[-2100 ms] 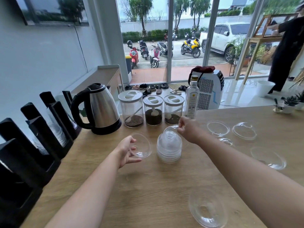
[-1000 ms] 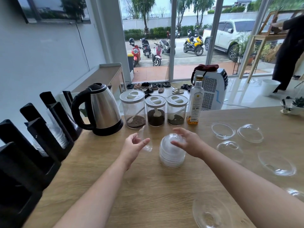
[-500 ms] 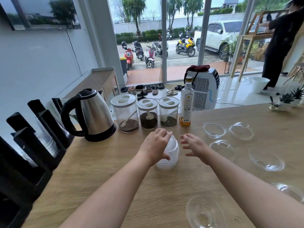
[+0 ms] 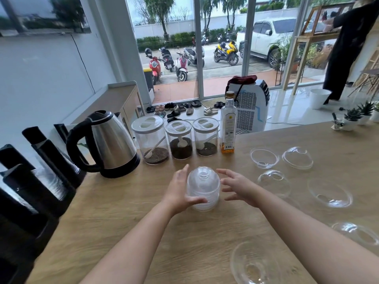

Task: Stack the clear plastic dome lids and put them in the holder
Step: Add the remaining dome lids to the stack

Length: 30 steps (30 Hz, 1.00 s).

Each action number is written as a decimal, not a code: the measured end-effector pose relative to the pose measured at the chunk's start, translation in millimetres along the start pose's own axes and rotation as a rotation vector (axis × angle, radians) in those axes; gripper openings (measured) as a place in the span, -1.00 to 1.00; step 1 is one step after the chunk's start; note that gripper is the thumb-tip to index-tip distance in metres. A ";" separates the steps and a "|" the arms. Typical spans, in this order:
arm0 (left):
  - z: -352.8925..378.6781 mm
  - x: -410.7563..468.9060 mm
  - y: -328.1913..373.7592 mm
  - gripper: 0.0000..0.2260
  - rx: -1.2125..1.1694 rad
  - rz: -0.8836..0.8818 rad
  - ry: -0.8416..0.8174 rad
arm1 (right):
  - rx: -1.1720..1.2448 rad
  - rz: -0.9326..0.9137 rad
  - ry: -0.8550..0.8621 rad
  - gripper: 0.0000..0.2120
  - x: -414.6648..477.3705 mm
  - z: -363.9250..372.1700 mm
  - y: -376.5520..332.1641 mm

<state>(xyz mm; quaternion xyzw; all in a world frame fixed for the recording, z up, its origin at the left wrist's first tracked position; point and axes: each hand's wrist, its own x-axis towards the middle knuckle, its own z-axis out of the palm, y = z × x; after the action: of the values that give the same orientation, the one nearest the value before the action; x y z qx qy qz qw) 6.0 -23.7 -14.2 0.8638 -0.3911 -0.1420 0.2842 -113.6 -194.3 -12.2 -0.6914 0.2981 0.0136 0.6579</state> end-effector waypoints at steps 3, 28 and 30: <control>2.1 -1.7 -11.4 0.05 -0.228 -0.130 -0.114 | 0.081 0.022 -0.093 -0.55 -0.5 3.0 2.7; -13.8 9.8 -22.5 0.03 -0.280 -0.195 -0.198 | -0.126 -0.059 -0.077 -0.27 2.3 0.0 -0.1; -27.8 10.3 -21.7 -0.04 -0.278 -0.193 -0.163 | -0.125 -0.069 -0.032 -0.31 -2.0 -8.0 -7.0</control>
<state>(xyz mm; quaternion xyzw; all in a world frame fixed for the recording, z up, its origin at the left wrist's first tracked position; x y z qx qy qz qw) 38.6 -9.4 -5.4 0.8352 -0.3049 -0.2910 0.3533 -115.3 -201.2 -4.0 -0.7406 0.2622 0.0204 0.6183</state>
